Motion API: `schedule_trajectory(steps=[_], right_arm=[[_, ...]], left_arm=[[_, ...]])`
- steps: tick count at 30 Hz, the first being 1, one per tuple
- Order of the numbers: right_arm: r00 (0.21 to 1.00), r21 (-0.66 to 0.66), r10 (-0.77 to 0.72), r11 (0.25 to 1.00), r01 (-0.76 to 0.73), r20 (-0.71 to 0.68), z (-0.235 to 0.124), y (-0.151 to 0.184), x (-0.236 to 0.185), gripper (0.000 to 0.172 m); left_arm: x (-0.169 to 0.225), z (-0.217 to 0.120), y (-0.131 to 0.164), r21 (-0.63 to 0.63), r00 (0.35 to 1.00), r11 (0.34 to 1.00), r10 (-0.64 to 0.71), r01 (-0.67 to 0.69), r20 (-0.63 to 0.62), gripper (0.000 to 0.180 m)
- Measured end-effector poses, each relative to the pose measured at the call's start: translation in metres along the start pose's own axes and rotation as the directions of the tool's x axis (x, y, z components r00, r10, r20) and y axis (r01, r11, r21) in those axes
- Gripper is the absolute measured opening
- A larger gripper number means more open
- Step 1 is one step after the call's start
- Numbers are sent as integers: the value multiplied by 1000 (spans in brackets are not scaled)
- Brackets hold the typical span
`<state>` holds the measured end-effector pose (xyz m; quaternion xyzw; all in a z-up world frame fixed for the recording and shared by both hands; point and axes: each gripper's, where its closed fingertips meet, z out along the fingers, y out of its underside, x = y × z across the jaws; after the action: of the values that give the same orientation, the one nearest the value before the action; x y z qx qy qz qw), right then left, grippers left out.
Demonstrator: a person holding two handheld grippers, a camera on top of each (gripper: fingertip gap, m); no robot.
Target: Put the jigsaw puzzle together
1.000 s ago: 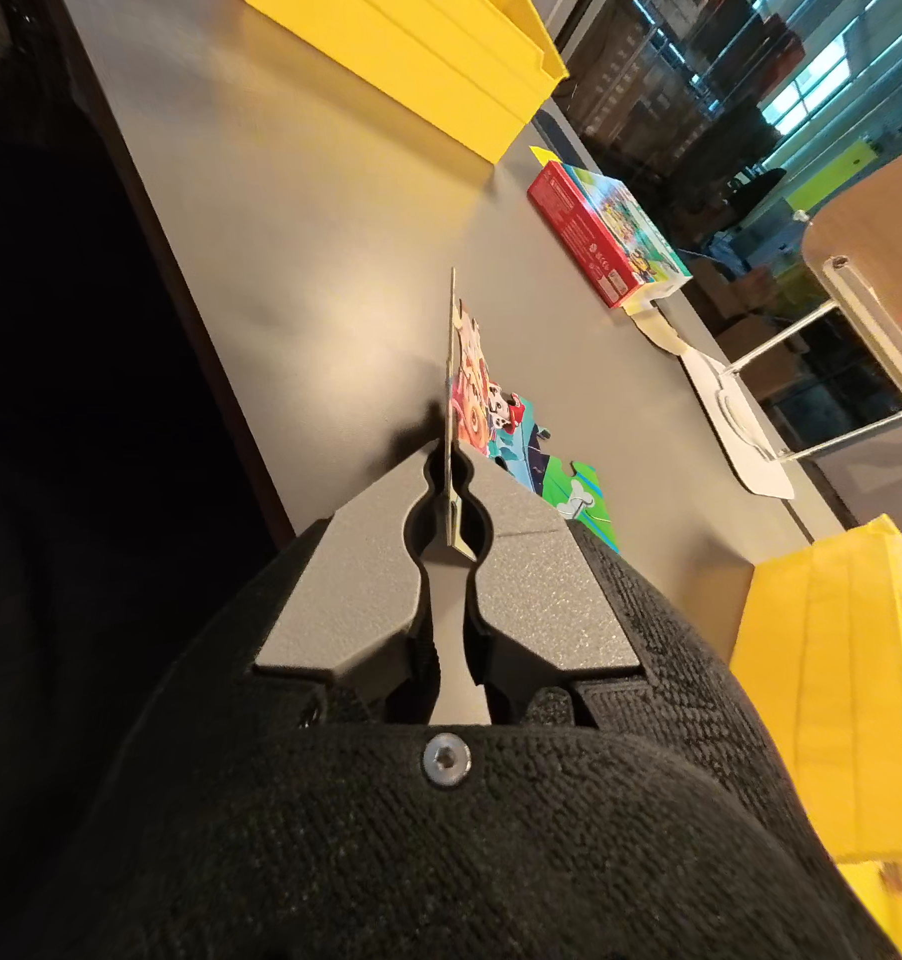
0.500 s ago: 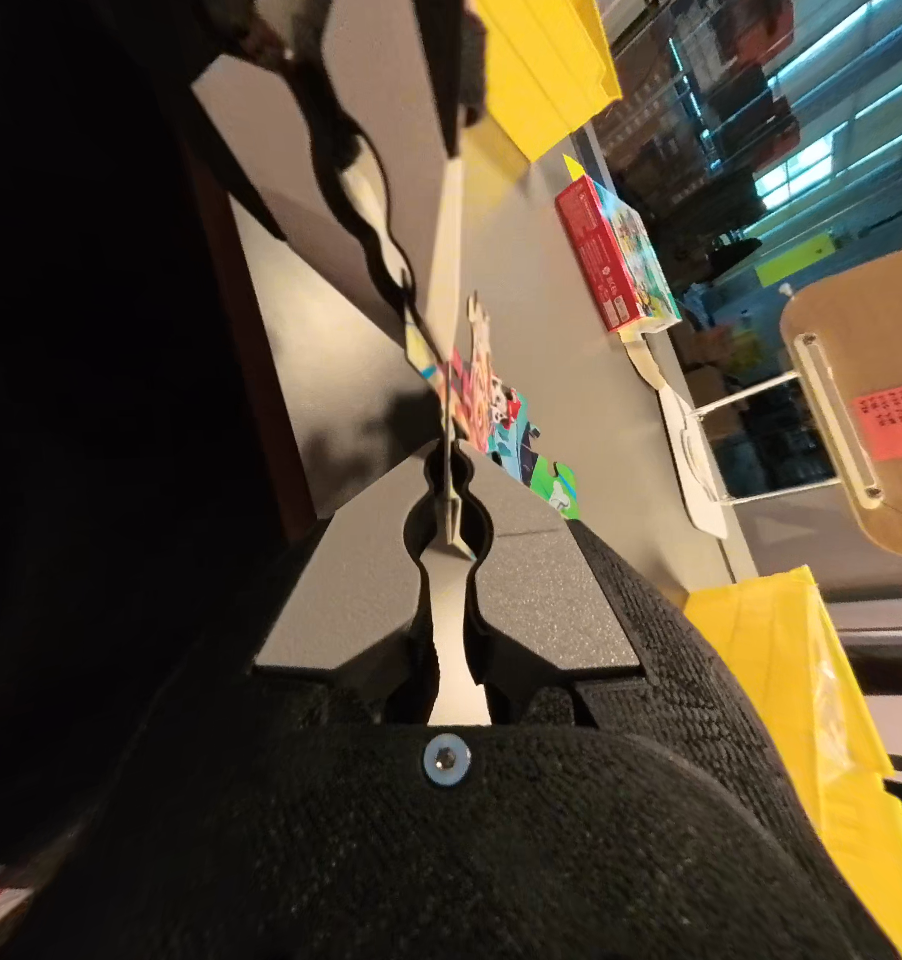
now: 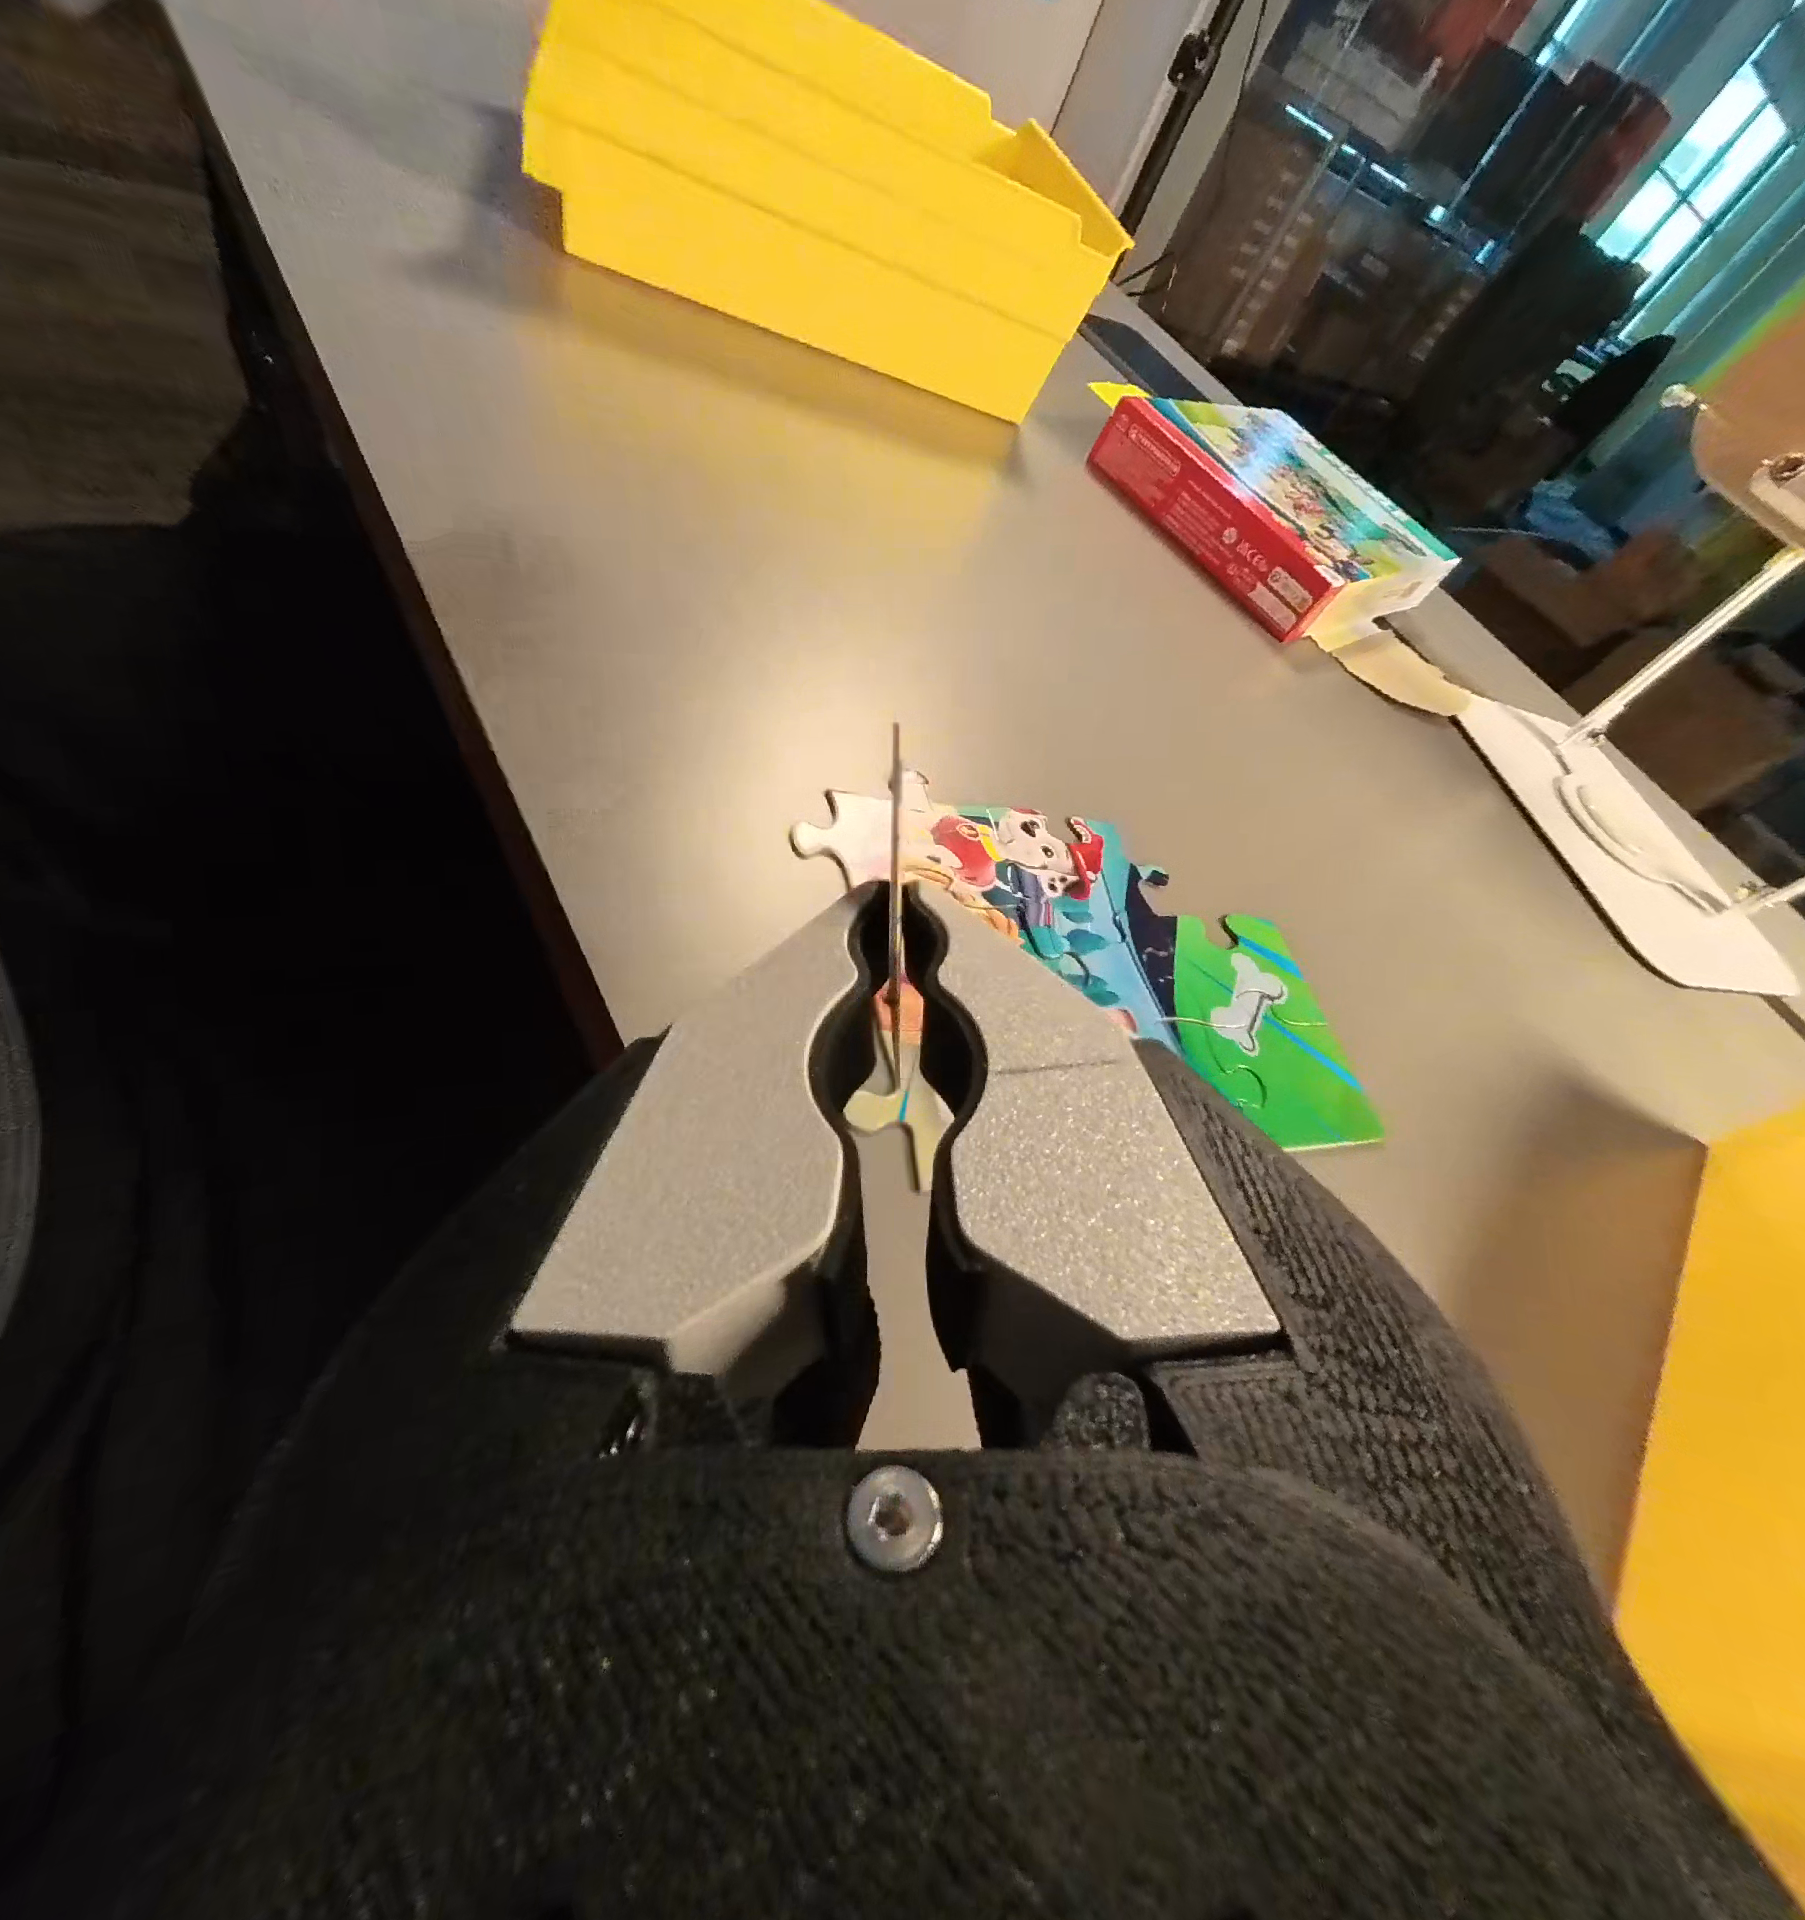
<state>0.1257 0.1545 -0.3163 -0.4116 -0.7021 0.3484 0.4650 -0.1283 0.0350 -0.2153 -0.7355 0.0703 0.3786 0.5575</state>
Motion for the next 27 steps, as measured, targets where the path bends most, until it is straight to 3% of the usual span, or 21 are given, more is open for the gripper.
schedule_trajectory(steps=[2,4,7,9,11,13,14,15,17,20,23,24,26,27], right_arm=[[999,16,31,999,-31,11,2,-3,-1,0],[996,40,81,996,-81,23,4,-7,-1,0],[983,69,177,981,-180,57,7,-13,-2,0],[966,96,244,963,-252,90,9,-19,-2,0],[937,141,317,931,-337,146,11,-29,-3,0],[893,196,384,881,-431,234,13,-44,-6,0],[866,222,408,851,-476,290,13,-53,-9,0],[838,245,420,822,-514,349,14,-63,-13,0],[789,275,417,776,-568,452,14,-82,-22,0],[739,309,381,731,-609,556,13,-105,-34,0],[726,328,350,718,-614,592,12,-119,-42,0],[727,339,343,713,-614,595,12,-122,-43,0],[736,336,347,722,-605,581,15,-124,-42,3],[753,329,354,738,-589,554,17,-123,-40,16]], left_arm=[[-54,12,50,-257,993,963,-51,78,110,1],[-91,23,86,-365,978,917,-96,160,185,4],[-115,36,130,-480,947,821,-217,308,238,57],[-120,37,138,-498,925,784,-260,370,278,83],[-97,40,104,-398,924,834,-328,382,198,91],[-28,38,39,-239,913,900,-396,364,-101,78],[22,27,5,-177,851,911,-412,373,-326,69],[70,8,-25,-146,747,911,-401,386,-530,66],[142,-28,-61,-138,533,908,-349,395,-770,65],[197,-64,-85,-153,294,887,-300,436,-908,58],[206,-78,-105,-169,150,818,-296,549,-943,20],[203,-82,-109,-168,120,797,-288,580,-950,1],[197,-80,-108,-177,116,787,-301,591,-947,0],[192,-76,-104,-170,152,794,-313,584,-937,0]])
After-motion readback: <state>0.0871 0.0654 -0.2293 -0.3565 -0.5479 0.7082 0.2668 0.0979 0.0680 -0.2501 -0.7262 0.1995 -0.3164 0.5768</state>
